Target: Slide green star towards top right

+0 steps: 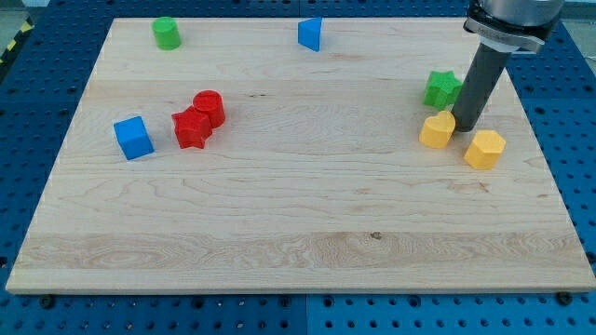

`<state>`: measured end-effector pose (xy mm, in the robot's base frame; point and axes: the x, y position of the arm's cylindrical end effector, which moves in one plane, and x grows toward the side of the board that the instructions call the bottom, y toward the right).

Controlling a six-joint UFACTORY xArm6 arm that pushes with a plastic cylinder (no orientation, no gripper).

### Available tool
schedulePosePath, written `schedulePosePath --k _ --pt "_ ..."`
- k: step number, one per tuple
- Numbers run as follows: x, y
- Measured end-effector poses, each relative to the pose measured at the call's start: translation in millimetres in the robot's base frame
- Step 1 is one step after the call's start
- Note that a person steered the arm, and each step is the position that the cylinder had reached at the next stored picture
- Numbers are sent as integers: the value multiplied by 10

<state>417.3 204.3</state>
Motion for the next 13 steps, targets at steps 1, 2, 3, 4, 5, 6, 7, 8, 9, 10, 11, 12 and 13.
schedulePosePath --k 1,2,3,4,5,6,7,8,9,10,11,12,13 --pt "-274 -96" --pt "-358 -71" --pt "-439 -20" --pt "-529 -59" --pt "-379 -223" --pt "-539 -227" --pt "-743 -145" --pt "-744 -146" --pt "-633 -442" --pt "-953 -398" --pt "-1146 -135" --pt "-1148 -62" --pt "-1337 9"
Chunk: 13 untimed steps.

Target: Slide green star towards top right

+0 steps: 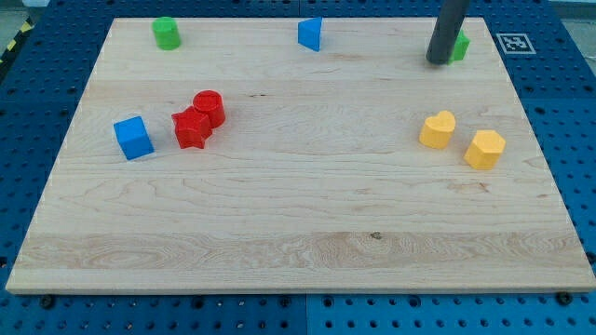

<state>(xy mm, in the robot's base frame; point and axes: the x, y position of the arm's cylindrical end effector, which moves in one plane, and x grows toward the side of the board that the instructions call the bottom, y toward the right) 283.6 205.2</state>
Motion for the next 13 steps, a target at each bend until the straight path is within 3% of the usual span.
schedulePosePath --k 2,4,5,6,7,8,9,13 --pt "267 668" --pt "-100 80" --pt "-171 78" --pt "-538 78" --pt "-513 37" --pt "-609 -361" --pt "-922 -318" --pt "-920 173"
